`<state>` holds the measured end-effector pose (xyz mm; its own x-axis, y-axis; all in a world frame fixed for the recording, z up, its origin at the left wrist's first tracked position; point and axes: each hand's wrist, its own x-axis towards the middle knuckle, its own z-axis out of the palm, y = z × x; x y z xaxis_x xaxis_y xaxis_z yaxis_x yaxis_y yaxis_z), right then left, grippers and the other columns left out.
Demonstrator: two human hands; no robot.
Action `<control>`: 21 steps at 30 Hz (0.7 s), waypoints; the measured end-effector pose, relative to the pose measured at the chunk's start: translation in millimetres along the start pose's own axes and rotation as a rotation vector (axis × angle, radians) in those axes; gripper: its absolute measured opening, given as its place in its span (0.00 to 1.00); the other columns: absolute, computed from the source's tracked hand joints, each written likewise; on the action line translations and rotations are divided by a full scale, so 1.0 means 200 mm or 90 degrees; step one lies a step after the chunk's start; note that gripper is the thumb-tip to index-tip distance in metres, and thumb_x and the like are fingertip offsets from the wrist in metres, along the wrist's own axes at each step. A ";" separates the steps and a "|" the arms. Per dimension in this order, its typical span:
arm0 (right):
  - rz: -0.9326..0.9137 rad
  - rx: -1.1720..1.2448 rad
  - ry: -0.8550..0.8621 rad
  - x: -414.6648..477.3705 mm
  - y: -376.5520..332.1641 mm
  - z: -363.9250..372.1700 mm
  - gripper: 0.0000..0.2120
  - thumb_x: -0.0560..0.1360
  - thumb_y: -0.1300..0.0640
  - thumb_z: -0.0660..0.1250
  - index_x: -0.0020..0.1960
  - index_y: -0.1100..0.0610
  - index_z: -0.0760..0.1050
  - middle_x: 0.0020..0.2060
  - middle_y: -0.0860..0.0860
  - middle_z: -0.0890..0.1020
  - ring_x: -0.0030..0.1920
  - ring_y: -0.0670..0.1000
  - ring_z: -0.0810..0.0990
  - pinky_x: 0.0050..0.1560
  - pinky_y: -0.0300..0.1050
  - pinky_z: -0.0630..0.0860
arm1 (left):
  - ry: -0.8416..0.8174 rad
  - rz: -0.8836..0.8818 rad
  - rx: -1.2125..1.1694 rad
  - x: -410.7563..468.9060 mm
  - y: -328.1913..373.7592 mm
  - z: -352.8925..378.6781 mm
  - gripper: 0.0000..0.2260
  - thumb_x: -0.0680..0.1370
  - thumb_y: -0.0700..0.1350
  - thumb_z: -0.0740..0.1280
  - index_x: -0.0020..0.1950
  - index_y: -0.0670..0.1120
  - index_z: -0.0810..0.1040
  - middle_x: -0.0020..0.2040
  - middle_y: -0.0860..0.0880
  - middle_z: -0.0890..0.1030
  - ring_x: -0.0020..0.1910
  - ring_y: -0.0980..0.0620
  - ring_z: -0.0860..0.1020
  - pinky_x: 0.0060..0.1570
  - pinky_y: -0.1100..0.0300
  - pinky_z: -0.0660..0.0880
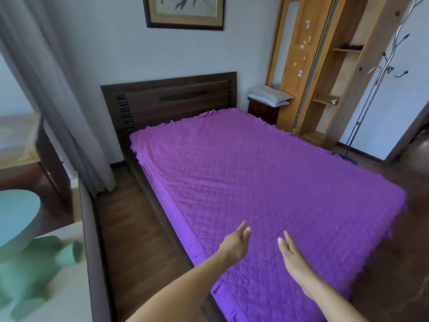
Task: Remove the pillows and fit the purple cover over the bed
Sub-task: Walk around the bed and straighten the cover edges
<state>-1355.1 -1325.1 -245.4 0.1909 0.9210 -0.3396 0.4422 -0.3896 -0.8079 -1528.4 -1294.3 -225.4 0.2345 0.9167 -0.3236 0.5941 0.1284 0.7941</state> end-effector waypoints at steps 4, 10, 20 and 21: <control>0.005 0.038 0.014 -0.04 -0.09 -0.01 0.26 0.81 0.45 0.50 0.77 0.49 0.49 0.74 0.50 0.60 0.74 0.51 0.60 0.72 0.48 0.56 | -0.007 0.013 -0.026 -0.02 -0.02 -0.02 0.23 0.82 0.57 0.47 0.76 0.53 0.54 0.72 0.46 0.68 0.71 0.45 0.66 0.66 0.57 0.62; 0.005 0.042 0.021 -0.10 -0.12 -0.01 0.27 0.81 0.44 0.50 0.77 0.48 0.48 0.75 0.49 0.59 0.74 0.50 0.58 0.73 0.48 0.56 | -0.005 0.008 -0.044 -0.03 -0.06 -0.04 0.23 0.82 0.57 0.47 0.76 0.52 0.55 0.73 0.46 0.66 0.71 0.44 0.65 0.67 0.56 0.62; 0.025 0.054 0.055 -0.16 -0.09 -0.07 0.27 0.81 0.43 0.49 0.77 0.48 0.46 0.75 0.49 0.58 0.74 0.50 0.58 0.72 0.48 0.55 | -0.025 0.034 -0.052 0.00 -0.03 0.02 0.23 0.82 0.57 0.48 0.76 0.53 0.56 0.72 0.45 0.66 0.71 0.44 0.64 0.67 0.55 0.61; 0.028 0.052 0.059 -0.17 -0.07 -0.09 0.27 0.81 0.44 0.49 0.77 0.49 0.46 0.75 0.49 0.58 0.74 0.51 0.57 0.72 0.47 0.55 | -0.029 0.040 -0.053 0.00 -0.03 0.04 0.23 0.82 0.56 0.48 0.76 0.53 0.56 0.73 0.46 0.66 0.72 0.45 0.64 0.68 0.55 0.60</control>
<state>-1352.5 -1350.1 -213.9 0.2905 0.8971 -0.3330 0.3596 -0.4248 -0.8308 -1525.6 -1297.5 -233.3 0.3052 0.9059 -0.2938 0.5117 0.1042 0.8528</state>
